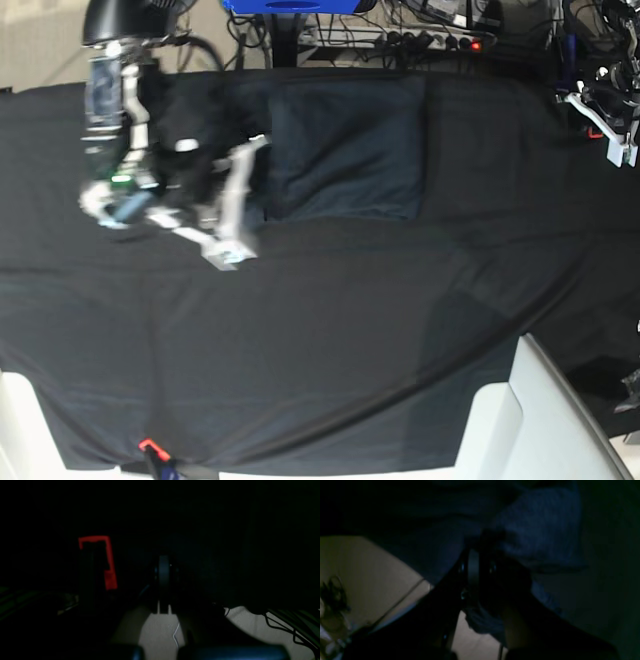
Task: Fold the T-shirt properly
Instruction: 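Fold the grasped edge with the right gripper over the folded stack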
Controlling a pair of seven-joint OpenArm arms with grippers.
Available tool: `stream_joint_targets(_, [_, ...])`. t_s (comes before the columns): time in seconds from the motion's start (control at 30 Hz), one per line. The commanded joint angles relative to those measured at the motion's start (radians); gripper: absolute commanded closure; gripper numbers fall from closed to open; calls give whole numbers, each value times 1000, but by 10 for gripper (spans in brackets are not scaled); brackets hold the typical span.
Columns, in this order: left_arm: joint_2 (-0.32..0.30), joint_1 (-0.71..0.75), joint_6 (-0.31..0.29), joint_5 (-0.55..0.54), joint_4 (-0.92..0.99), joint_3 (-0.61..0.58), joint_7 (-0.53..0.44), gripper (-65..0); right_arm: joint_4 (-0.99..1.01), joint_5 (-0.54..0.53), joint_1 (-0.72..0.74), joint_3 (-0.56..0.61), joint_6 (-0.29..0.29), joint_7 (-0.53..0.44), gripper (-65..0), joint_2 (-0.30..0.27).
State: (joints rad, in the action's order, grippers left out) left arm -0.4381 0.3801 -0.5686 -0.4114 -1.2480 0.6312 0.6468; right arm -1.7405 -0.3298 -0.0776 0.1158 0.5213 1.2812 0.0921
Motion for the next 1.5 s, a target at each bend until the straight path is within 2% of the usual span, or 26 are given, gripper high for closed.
stream_joint_targets(0.0, [-20,0,2,-7,-19,5,-11,0,-20,-10,15,40,-26,-12,-2,-1])
stream_joint_targets(0.3, [-15,-19,2,-7,-17,3,-11,0,-17,-9,19,298,-381,-82,-2,2])
stream_joint_targets(0.43, [-17,-19,2,-7,-17,3,-11,0,9,-9,9,319,-531,-111,-2,2])
stream_joint_targets(0.53, [-17,-19,2,-7,-17,3,-11,0,27,-9,-9,318,-594,-113,-2,1])
stream_joint_targets(0.67, [-17,-20,2,-7,-16,3,-11,0,41,-7,-21,325,-605,-154,-2,-2])
stream_joint_targets(0.9, [-17,-22,2,-7,-12,3,-12,0,87,-7,2,328,-605,-168,-2,2])
stream_joint_targets(1.07, [-17,-22,2,-7,-11,3,-12,0,90,-7,32,454,-610,-162,-2,-4])
stream_joint_targets(1.2, [-17,-22,2,-7,-9,3,-12,0,141,-7,66,529,-672,-163,-2,-4])
stream_joint_targets(1.47, [-17,-22,2,-7,-8,3,-12,0,176,-7,83,536,-674,-191,-2,1])
